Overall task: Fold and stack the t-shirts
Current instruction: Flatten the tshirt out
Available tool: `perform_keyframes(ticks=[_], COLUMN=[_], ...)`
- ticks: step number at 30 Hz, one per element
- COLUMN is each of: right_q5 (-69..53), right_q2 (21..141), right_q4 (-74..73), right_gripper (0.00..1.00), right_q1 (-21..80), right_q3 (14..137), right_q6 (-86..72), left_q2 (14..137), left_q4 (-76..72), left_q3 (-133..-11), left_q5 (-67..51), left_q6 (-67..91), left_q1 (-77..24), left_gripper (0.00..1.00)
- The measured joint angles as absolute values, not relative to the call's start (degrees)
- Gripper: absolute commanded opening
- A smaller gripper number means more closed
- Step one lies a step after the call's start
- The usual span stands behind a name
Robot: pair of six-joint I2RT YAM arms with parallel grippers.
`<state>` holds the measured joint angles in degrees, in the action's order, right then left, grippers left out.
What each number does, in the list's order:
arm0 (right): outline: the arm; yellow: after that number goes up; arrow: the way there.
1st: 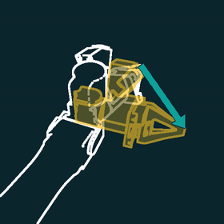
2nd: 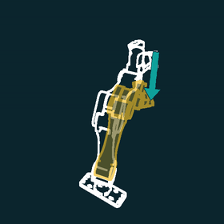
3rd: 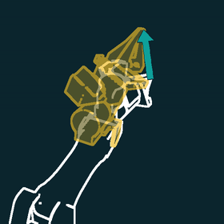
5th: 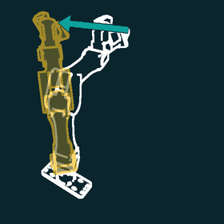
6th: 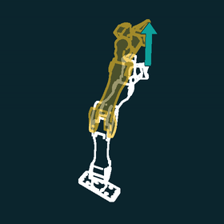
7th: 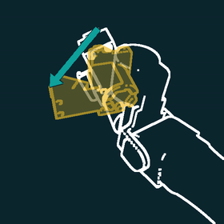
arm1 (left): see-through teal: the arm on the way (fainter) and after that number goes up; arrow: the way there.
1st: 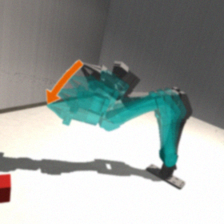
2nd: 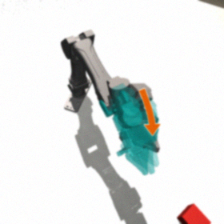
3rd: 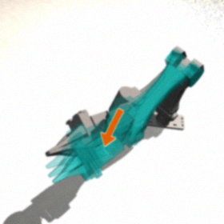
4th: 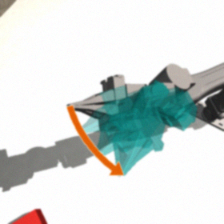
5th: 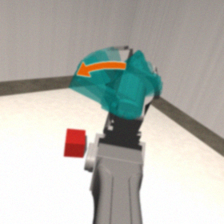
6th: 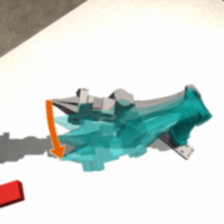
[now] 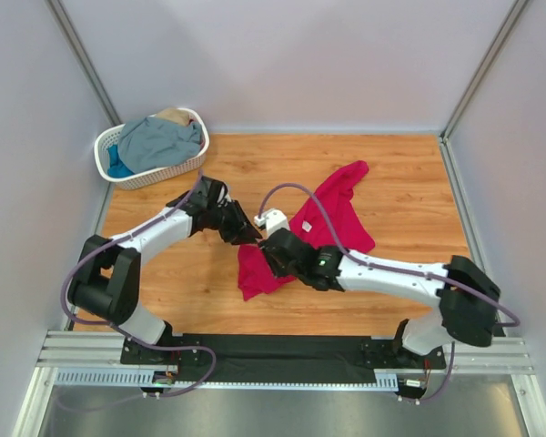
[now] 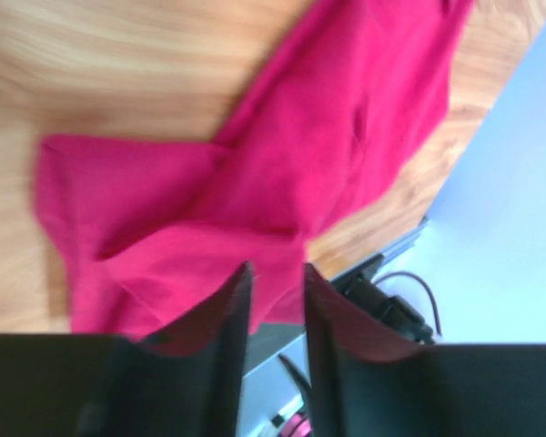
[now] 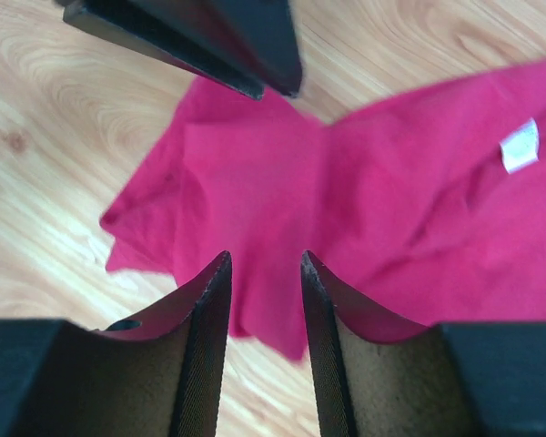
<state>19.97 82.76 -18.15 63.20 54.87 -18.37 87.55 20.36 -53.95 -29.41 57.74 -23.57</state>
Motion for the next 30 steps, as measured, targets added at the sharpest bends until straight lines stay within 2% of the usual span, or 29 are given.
perform_keyframes(ticks=[3,12,21,30], right_q5=[22.15,28.36,30.02,29.10], right_q2=[90.70,108.33,115.46,117.49], right_q4=[-17.74,-23.24,-32.27,-34.06], right_gripper=[0.36,0.36,0.36,0.35], right_q1=[65.21,67.20,67.16,67.05], right_q3=[60.80,80.58,85.27,85.56], right_q6=[-17.39,-18.79,-23.64,-25.26], left_q2=[90.02,83.64,81.49,81.56], left_q4=[23.31,27.35,27.42,26.35], left_q3=[-55.68,-53.41,-47.77,-46.50], left_q5=[-29.87,-26.92,-27.49,-27.90], left_q6=[54.83,50.35,49.45,48.80], left_q1=[-19.09,-0.40,-0.27,0.56], left_gripper=[0.46,0.48,0.48,0.47])
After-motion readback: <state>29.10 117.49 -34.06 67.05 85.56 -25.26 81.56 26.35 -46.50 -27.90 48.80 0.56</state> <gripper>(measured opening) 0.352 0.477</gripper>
